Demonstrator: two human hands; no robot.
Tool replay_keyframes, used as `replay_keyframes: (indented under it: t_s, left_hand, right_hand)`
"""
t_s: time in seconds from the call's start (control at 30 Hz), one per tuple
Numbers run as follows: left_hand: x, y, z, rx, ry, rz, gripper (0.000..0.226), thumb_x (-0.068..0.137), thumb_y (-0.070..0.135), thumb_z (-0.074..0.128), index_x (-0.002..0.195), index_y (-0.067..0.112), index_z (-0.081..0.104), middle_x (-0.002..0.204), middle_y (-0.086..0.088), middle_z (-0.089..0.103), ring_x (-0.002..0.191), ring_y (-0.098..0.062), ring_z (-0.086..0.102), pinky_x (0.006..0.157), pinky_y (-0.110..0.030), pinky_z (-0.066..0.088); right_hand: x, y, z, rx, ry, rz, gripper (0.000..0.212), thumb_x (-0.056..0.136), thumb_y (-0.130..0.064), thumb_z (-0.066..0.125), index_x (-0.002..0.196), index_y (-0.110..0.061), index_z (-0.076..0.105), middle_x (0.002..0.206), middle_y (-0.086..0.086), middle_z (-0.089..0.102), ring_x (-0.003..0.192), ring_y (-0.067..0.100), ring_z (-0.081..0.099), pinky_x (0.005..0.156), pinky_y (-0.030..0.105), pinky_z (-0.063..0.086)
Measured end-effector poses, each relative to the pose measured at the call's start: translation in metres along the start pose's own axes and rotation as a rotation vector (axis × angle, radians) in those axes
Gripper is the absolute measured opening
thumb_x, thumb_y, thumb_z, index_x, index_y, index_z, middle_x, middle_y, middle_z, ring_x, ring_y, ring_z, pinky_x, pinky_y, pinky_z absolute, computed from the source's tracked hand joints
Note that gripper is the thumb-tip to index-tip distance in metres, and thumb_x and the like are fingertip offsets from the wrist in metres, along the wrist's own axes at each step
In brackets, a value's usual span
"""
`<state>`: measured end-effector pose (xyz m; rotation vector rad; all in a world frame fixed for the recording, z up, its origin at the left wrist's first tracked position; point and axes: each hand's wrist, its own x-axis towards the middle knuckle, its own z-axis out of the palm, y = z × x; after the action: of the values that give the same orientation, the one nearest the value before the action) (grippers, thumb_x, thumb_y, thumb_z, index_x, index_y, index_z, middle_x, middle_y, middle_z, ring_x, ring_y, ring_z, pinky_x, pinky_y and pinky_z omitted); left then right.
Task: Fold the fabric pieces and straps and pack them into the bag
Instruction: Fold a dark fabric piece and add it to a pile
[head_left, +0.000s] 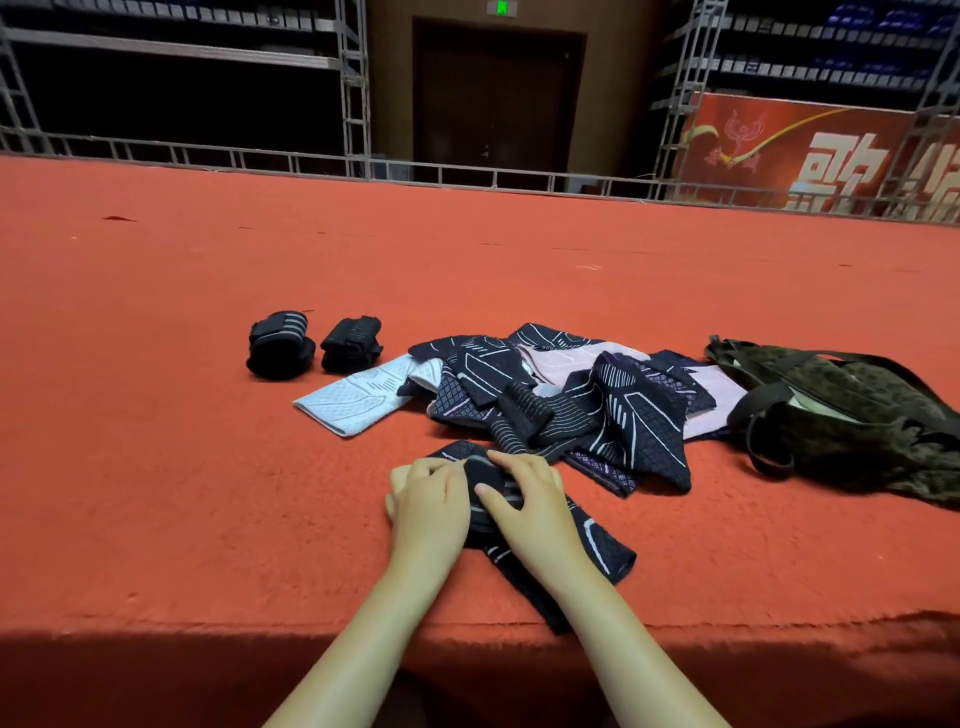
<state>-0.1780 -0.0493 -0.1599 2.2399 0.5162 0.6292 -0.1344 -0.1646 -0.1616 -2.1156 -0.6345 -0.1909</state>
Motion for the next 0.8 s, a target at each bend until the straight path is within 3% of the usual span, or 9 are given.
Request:
replay_keyframes:
  t_s: [0.1, 0.2, 0.3, 0.37, 0.47, 0.57, 0.7, 0.8]
  left_hand:
    - [0.009, -0.011, -0.013, 0.143, 0.092, -0.064, 0.038, 0.097, 0.032, 0.033, 0.119, 0.028, 0.063, 0.131, 0.000, 0.050, 0.124, -0.023, 0.034, 0.104, -0.038, 0.023]
    - [0.019, -0.027, -0.030, 0.197, 0.044, -0.163, 0.039, 0.096, 0.035, 0.039, 0.130, 0.022, 0.053, 0.127, -0.006, 0.055, 0.120, -0.031, 0.043, 0.103, -0.040, 0.031]
    - [0.017, -0.028, -0.039, 0.128, -0.031, -0.105, 0.038, 0.090, 0.035, 0.051, 0.126, 0.024, 0.053, 0.092, 0.010, 0.064, 0.102, -0.022, 0.057, 0.096, -0.037, 0.042]
    - [0.015, -0.026, -0.040, 0.006, -0.049, -0.092, 0.037, 0.086, 0.029, 0.059, 0.122, 0.027, 0.055, 0.078, 0.011, 0.063, 0.088, -0.014, 0.060, 0.086, -0.033, 0.046]
    - [0.016, -0.027, -0.042, -0.241, -0.030, -0.087, 0.040, 0.084, 0.017, 0.065, 0.122, 0.023, 0.057, 0.075, 0.004, 0.064, 0.076, -0.011, 0.060, 0.072, -0.024, 0.043]
    - [0.015, -0.027, -0.041, -0.314, -0.067, -0.070, 0.044, 0.083, 0.012, 0.067, 0.124, 0.024, 0.055, 0.084, 0.003, 0.066, 0.075, -0.008, 0.060, 0.070, -0.020, 0.042]
    - [0.014, -0.027, -0.036, -0.161, -0.036, -0.026, 0.042, 0.082, 0.012, 0.067, 0.121, 0.024, 0.058, 0.081, 0.009, 0.064, 0.070, -0.001, 0.057, 0.064, -0.018, 0.039]
    - [0.015, -0.028, -0.038, -0.336, 0.001, -0.084, 0.036, 0.081, 0.007, 0.068, 0.115, 0.020, 0.063, 0.063, 0.007, 0.064, 0.051, 0.004, 0.054, 0.056, -0.015, 0.040]
  right_hand:
    - [0.005, -0.003, 0.003, -0.084, -0.068, 0.071, 0.041, 0.088, -0.037, 0.061, 0.127, -0.027, 0.056, 0.120, -0.005, 0.051, 0.119, 0.014, 0.036, 0.105, 0.031, 0.033]
    - [0.011, -0.003, -0.001, -0.073, -0.128, 0.121, 0.040, 0.087, -0.039, 0.062, 0.126, -0.029, 0.057, 0.119, -0.005, 0.051, 0.121, 0.015, 0.035, 0.105, 0.034, 0.034]
    - [0.015, -0.003, -0.005, -0.053, -0.164, 0.135, 0.039, 0.086, -0.038, 0.064, 0.123, -0.030, 0.058, 0.118, -0.005, 0.052, 0.122, 0.014, 0.035, 0.107, 0.034, 0.033]
    - [0.015, -0.004, -0.006, -0.023, -0.169, 0.128, 0.038, 0.085, -0.037, 0.065, 0.122, -0.030, 0.059, 0.117, -0.006, 0.052, 0.120, 0.012, 0.035, 0.105, 0.029, 0.032]
    - [0.011, -0.004, -0.006, -0.007, -0.156, 0.090, 0.039, 0.085, -0.035, 0.066, 0.123, -0.029, 0.059, 0.114, -0.007, 0.053, 0.117, 0.009, 0.035, 0.094, 0.019, 0.030]
    - [0.007, -0.004, -0.009, -0.001, -0.162, 0.056, 0.044, 0.084, -0.033, 0.066, 0.127, -0.030, 0.056, 0.115, -0.010, 0.052, 0.117, 0.006, 0.036, 0.085, 0.007, 0.027]
    - [0.005, -0.001, -0.014, 0.018, -0.178, 0.022, 0.049, 0.083, -0.031, 0.068, 0.131, -0.030, 0.054, 0.117, -0.012, 0.050, 0.118, 0.005, 0.037, 0.088, 0.006, 0.024]
    - [0.004, -0.001, -0.013, 0.018, -0.181, 0.014, 0.050, 0.084, -0.031, 0.067, 0.132, -0.030, 0.053, 0.118, -0.011, 0.050, 0.119, 0.004, 0.036, 0.091, 0.009, 0.024]
